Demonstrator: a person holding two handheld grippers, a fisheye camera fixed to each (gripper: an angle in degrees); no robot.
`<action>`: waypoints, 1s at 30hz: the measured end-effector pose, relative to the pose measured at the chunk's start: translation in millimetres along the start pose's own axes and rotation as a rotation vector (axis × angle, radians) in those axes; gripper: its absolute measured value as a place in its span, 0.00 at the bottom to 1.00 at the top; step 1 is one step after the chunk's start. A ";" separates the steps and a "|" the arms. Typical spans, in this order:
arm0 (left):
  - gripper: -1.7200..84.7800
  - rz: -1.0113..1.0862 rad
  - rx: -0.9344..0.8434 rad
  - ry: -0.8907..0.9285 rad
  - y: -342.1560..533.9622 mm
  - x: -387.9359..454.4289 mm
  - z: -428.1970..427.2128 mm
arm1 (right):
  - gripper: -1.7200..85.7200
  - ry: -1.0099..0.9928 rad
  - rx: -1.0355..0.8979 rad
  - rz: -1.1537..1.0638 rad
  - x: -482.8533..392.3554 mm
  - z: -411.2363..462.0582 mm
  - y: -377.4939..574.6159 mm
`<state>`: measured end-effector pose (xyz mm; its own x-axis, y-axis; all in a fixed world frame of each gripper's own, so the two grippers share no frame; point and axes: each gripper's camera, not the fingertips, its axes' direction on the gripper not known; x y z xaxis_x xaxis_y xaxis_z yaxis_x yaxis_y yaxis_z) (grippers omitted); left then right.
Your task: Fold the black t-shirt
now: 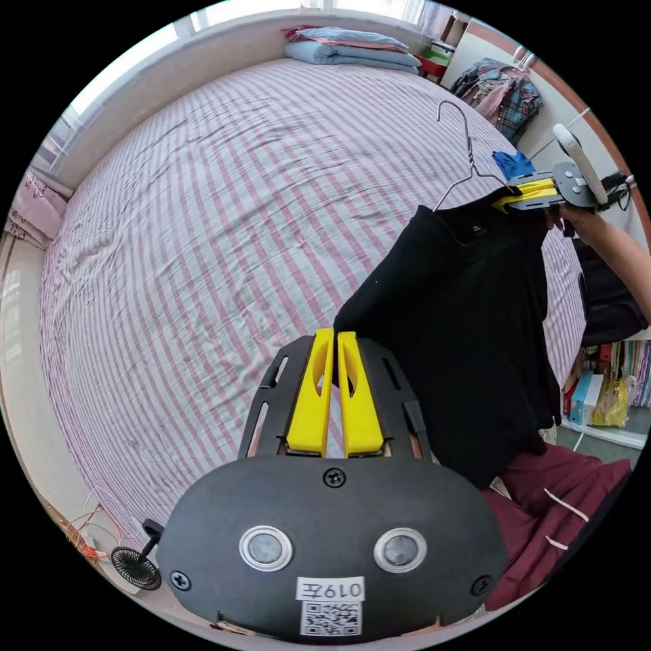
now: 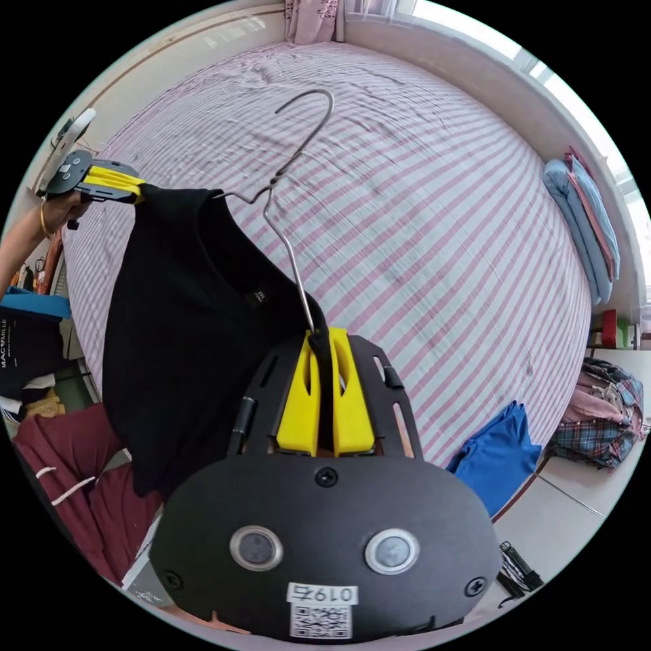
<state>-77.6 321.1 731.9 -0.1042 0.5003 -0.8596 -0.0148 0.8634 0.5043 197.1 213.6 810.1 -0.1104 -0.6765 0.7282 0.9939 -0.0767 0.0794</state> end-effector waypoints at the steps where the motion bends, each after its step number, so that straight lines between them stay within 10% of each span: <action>1: 0.03 -0.010 0.005 -0.002 -3.1 -14.3 6.7 | 0.01 0.010 -0.004 -0.019 5.7 -3.8 -18.2; 30: 0.03 -0.290 0.017 0.168 33.9 -281.7 49.9 | 0.14 -0.135 -0.115 -0.076 54.3 -169.6 -243.9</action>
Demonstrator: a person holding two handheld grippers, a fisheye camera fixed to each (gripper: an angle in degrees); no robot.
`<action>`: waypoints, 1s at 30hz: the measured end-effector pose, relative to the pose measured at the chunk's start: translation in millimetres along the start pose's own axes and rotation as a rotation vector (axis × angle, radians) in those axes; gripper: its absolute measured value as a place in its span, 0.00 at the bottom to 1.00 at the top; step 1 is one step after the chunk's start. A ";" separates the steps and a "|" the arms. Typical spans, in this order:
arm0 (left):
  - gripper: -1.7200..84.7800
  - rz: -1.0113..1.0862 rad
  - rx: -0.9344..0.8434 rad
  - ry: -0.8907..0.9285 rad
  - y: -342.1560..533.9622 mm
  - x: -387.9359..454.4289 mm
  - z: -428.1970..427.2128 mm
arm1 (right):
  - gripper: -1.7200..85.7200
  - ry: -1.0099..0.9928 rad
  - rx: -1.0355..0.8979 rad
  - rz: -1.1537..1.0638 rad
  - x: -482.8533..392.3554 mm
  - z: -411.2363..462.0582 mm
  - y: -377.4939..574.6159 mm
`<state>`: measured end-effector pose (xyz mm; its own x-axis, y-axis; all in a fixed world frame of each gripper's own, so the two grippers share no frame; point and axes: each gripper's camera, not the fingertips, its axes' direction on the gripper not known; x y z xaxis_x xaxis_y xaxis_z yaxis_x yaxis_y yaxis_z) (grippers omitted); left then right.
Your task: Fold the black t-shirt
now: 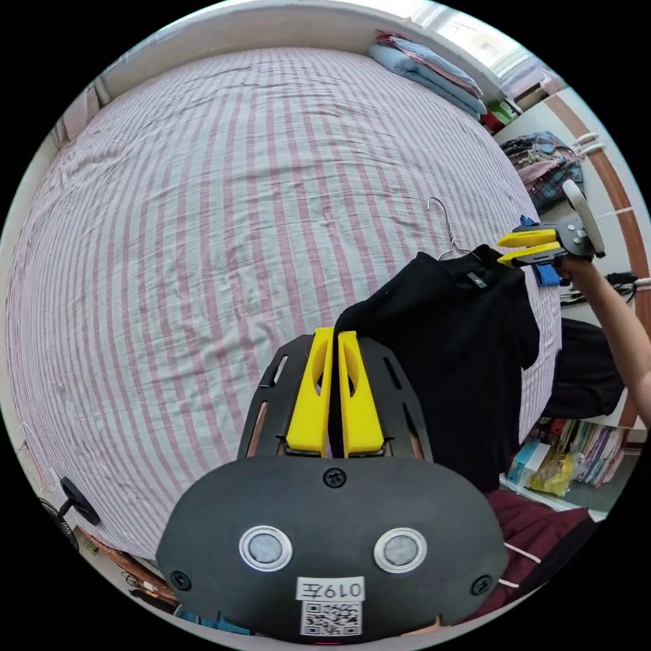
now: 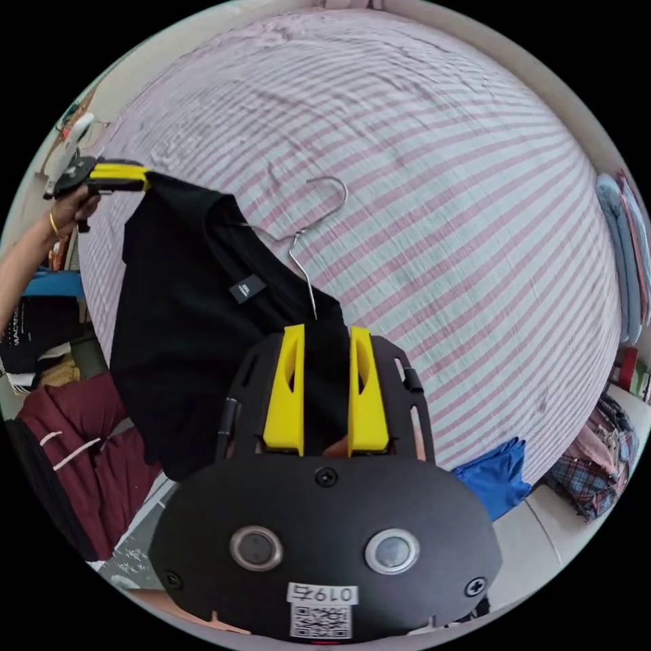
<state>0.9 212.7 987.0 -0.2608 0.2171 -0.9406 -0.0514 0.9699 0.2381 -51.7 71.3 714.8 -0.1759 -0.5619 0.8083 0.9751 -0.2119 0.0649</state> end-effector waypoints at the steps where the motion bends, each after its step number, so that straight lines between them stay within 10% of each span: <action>1: 0.03 -0.043 0.004 0.066 1.9 -17.1 -3.2 | 0.13 -0.036 0.094 0.055 2.9 -21.5 1.0; 7: 0.03 -0.287 0.124 0.419 33.8 -95.2 -19.4 | 0.12 -0.100 0.259 0.169 -11.8 -58.3 -21.2; 15: 0.03 0.095 0.095 -0.178 35.2 -39.3 -47.7 | 0.11 0.089 0.190 -0.064 -95.7 -55.2 -77.5; 30: 0.03 -0.008 -0.011 -0.063 11.4 -106.4 -24.6 | 0.02 0.173 0.066 -0.062 -128.6 -78.4 -118.2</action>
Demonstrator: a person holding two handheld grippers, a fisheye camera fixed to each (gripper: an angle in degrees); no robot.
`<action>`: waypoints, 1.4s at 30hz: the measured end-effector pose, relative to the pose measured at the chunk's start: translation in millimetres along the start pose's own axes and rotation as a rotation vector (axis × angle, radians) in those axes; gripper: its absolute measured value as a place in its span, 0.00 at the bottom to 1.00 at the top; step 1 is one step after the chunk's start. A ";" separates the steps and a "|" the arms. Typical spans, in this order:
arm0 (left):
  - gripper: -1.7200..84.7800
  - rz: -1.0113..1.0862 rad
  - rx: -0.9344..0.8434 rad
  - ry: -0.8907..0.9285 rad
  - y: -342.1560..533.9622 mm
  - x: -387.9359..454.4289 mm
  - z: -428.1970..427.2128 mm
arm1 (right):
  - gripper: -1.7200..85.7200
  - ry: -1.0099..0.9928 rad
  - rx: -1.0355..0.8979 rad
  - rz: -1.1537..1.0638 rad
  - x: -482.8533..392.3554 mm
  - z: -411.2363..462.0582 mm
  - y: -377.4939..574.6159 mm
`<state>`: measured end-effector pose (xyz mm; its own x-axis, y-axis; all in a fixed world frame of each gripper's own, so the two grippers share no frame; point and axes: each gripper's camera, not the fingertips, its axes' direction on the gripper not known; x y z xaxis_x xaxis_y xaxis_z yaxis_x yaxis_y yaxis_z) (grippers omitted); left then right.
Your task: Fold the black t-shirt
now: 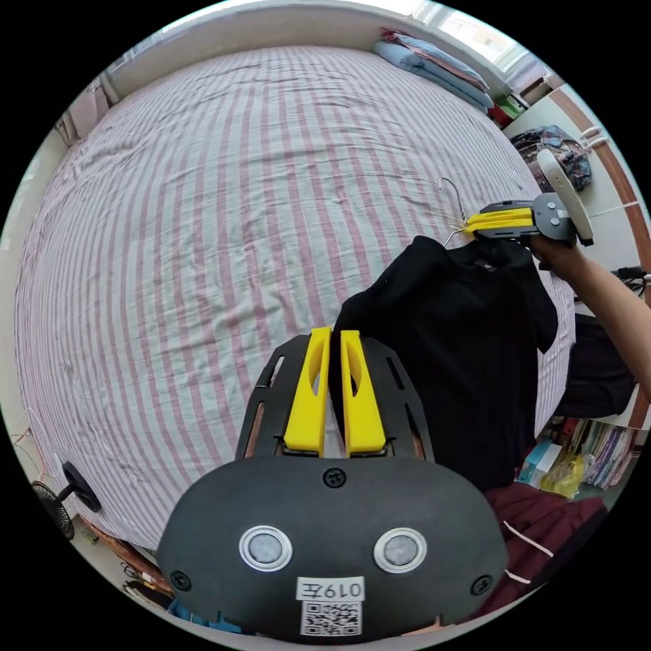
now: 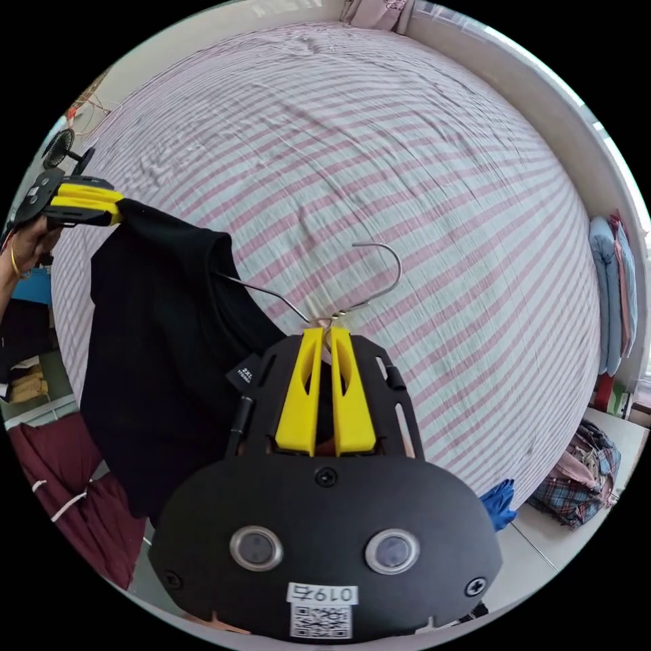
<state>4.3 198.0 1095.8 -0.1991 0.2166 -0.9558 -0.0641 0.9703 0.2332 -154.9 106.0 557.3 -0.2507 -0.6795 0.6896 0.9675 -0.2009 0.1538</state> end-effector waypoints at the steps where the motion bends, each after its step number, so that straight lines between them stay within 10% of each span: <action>1: 0.03 -0.025 -0.005 0.030 2.4 -10.3 1.5 | 0.02 0.028 0.016 0.035 2.4 -5.5 3.2; 16: 0.03 -0.269 0.001 -0.168 -24.5 -24.3 -15.5 | 0.01 0.075 0.060 0.209 -3.1 -19.6 20.2; 29: 0.03 0.029 -0.313 -0.129 -106.3 -21.9 37.1 | 0.01 0.014 0.112 0.368 7.2 -1.0 39.5; 36: 0.03 0.052 -0.556 0.215 -115.3 -58.8 12.5 | 0.01 0.032 0.101 0.360 7.9 22.9 54.6; 42: 0.03 -0.124 -0.279 0.322 -108.3 -121.4 -45.8 | 0.01 0.038 0.108 0.382 4.1 53.2 65.9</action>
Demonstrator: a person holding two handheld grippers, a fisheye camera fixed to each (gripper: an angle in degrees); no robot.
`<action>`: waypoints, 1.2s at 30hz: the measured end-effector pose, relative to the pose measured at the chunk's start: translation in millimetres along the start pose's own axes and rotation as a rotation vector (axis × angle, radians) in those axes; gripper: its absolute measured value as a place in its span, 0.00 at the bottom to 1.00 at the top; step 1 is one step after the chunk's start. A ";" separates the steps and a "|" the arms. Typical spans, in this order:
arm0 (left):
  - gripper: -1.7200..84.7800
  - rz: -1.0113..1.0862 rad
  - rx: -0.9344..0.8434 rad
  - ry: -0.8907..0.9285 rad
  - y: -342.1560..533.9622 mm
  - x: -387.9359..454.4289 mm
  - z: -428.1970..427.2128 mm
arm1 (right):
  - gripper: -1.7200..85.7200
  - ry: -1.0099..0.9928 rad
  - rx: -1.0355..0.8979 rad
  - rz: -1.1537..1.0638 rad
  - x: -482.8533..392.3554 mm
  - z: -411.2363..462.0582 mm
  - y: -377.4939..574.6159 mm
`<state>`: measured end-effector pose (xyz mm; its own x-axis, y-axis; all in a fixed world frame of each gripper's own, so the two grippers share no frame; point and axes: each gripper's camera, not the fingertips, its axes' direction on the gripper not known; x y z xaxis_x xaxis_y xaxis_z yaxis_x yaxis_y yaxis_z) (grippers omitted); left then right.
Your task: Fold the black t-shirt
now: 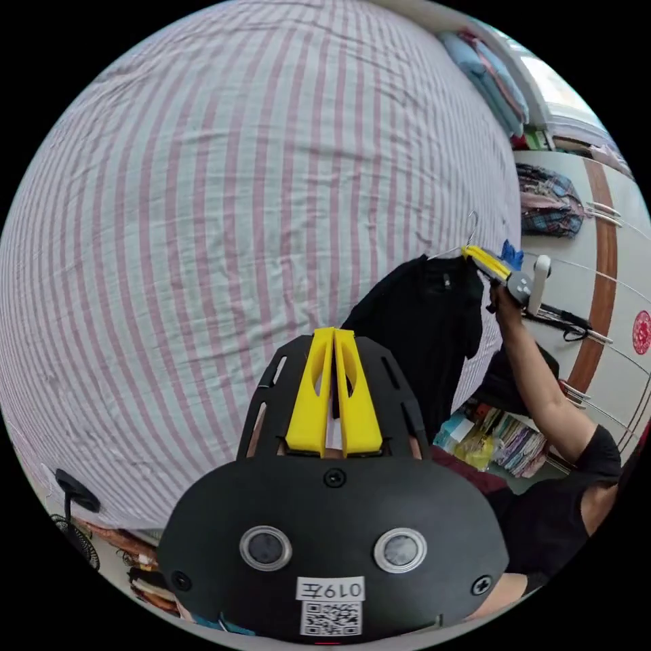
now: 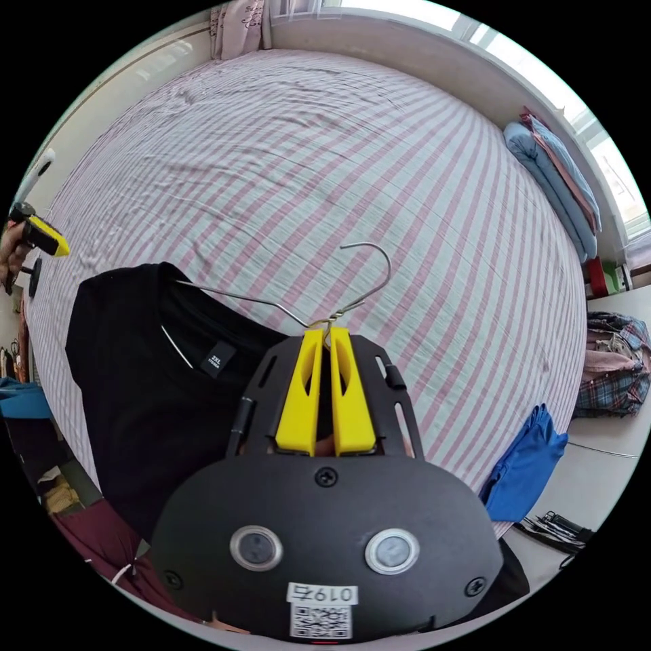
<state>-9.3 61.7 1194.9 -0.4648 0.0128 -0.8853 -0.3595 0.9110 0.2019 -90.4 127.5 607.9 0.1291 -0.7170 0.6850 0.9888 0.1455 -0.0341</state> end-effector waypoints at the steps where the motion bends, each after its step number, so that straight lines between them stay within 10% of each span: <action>1: 0.03 0.032 0.122 0.032 6.2 8.1 -10.4 | 0.01 -0.002 0.012 0.004 -0.1 4.8 5.1; 4: 0.03 0.167 0.313 -0.029 19.3 53.8 -0.9 | 0.01 0.004 0.036 0.019 -0.1 17.0 18.9; 22: 0.03 0.016 0.164 -0.184 50.4 137.6 153.1 | 0.01 -0.261 0.196 0.604 118.1 111.7 173.8; 36: 0.03 0.028 0.202 -0.162 139.0 218.8 186.5 | 0.01 -0.673 0.411 0.438 133.2 174.1 211.3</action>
<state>-10.1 267.9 951.1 -0.3306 0.0907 -0.9394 -0.1717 0.9730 0.1543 122.7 181.4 818.6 0.2886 -0.0078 0.9574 0.7397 0.6368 -0.2178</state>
